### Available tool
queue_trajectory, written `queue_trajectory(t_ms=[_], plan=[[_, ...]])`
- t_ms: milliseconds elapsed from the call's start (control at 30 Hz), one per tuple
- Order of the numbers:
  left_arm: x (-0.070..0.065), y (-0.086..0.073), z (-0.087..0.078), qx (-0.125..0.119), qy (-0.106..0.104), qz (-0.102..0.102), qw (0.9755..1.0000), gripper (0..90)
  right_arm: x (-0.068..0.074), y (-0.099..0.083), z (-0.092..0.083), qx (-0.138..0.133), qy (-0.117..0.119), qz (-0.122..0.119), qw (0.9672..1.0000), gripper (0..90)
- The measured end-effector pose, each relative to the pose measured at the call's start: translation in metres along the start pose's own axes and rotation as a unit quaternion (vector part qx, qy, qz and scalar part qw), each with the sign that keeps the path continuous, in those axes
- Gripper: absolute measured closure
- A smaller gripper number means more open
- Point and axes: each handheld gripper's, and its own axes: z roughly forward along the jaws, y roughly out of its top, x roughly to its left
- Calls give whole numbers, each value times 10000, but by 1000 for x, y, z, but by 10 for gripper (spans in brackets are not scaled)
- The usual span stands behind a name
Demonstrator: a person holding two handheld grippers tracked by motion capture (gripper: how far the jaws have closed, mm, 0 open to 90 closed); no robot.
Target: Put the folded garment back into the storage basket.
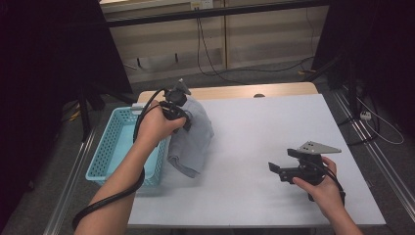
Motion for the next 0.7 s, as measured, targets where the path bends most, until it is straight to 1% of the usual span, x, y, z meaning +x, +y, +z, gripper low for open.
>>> queue_trajectory(t_ms=[67, 200, 267, 433, 600, 700], plan=[[1, 1, -3, 14, -27, -49, 10000, 712, 0, 0, 0, 1, 8, -18, 10000, 90], [3, 2, -9, 3, -4, -19, 10000, 712, 1, 0, 0, 3, 19, -29, 10000, 90], [3, 4, -12, 18, 43, 14, 10000, 712, 1, 0, 0, 4, 18, -35, 10000, 90], [4, 8, -22, 20, 50, 61, 10000, 712, 2, 0, 0, 4, 24, -38, 10000, 90], [5, 12, -32, -15, 116, 60, 9999, 711, 2, 0, 1, 0, 30, -60, 10000, 90], [7, 15, -37, -5, 109, 71, 9999, 712, 2, 0, 1, 5, 38, -56, 10000, 90]])
